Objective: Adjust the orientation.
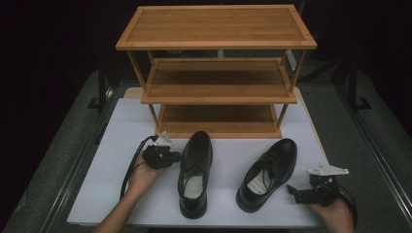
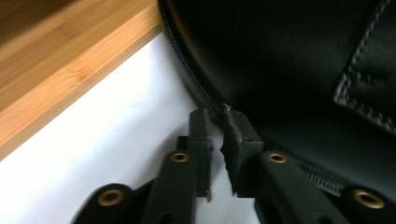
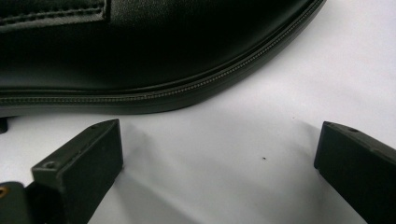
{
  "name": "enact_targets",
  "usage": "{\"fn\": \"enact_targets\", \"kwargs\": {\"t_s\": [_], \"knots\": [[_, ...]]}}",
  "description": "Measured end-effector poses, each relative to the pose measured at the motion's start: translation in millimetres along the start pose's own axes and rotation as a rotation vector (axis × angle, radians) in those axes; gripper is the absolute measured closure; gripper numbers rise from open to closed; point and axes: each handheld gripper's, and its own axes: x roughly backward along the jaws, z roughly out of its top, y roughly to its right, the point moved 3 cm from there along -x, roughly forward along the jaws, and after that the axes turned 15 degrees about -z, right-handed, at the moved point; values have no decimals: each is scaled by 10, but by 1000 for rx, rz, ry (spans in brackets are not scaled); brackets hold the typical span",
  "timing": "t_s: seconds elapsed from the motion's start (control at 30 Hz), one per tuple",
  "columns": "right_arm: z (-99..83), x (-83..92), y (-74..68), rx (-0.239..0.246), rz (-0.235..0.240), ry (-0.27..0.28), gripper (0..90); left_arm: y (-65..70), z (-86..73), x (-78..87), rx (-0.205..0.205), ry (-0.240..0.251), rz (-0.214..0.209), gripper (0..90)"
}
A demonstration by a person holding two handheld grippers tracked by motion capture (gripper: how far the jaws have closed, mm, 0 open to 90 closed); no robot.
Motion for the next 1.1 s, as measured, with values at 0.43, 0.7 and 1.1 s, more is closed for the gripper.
{"fn": "enact_targets", "kwargs": {"t_s": [0.43,0.7,1.1], "knots": [[4,-1,-4,2,-4,-4,7,77,-360,419,20,16,29,213],[4,-1,-3,-1,-1,-5,7,149,-651,577,48,-9,60,51],[3,5,2,-4,-1,0,33,183,-1139,775,94,5,80,0]]}}
